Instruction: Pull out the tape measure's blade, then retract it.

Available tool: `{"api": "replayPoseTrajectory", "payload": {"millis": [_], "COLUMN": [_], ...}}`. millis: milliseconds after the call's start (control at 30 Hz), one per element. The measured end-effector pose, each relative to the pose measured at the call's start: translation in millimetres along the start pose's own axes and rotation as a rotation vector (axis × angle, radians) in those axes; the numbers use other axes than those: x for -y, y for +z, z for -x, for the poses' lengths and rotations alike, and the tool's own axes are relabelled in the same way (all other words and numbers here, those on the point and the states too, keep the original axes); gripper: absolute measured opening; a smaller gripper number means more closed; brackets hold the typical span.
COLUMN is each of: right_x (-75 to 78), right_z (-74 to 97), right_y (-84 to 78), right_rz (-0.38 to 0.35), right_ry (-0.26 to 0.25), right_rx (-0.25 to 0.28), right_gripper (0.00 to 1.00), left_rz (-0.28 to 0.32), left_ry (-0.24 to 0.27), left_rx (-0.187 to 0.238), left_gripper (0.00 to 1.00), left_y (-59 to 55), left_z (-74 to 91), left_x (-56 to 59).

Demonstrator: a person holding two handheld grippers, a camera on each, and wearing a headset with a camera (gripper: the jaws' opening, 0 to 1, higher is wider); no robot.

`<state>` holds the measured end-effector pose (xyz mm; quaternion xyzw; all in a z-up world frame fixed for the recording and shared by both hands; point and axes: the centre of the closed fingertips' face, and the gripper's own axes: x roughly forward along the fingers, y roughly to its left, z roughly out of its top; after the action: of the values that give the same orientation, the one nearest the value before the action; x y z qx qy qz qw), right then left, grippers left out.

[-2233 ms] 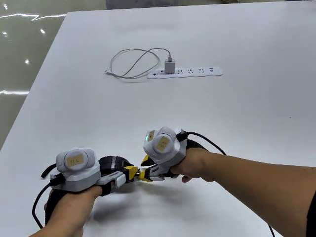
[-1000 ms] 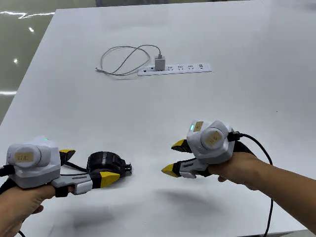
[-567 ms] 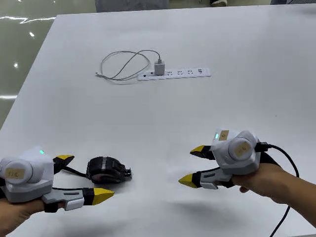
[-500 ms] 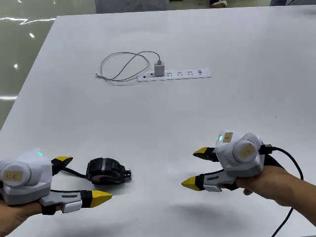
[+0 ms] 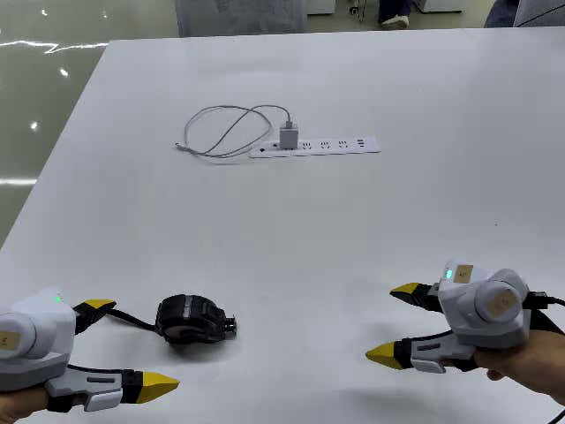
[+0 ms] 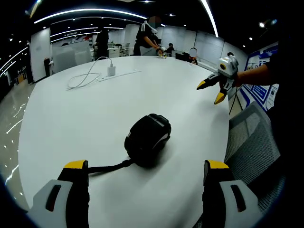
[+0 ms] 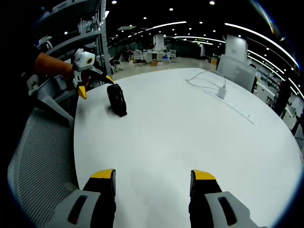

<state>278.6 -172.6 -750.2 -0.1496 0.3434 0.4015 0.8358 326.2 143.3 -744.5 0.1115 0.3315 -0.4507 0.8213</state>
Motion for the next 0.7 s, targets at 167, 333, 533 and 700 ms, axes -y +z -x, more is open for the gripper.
{"api": "replayPoseTrajectory", "payload": {"millis": [167,333,533,700], "right_x": [11.9,16.8,14.8,16.9], "right_z": [14.5,25.7,33.5,35.4], "right_y": [-10.7,-22.8,-26.5,-29.9], "right_rz": [-0.022,-0.002,0.003,0.011], "right_ry": [-0.008,-0.011,-0.011,-0.016], "right_rx": [0.013,-0.004,-0.011,0.015], "right_gripper": [0.66,0.70,0.79,0.93], "left_rz": [0.003,-0.003,-0.025,-0.022], "left_ry": [0.024,0.023,0.022,0.032], "left_rx": [0.003,0.004,-0.004,-0.001], "left_gripper": [0.99,0.99,0.99,0.99], "left_y": [-4.2,-5.5,-10.0,-10.4], "left_z": [7.8,12.9,14.8,18.6], "left_x": [-6.2,-6.3,-8.3,-12.1]}}
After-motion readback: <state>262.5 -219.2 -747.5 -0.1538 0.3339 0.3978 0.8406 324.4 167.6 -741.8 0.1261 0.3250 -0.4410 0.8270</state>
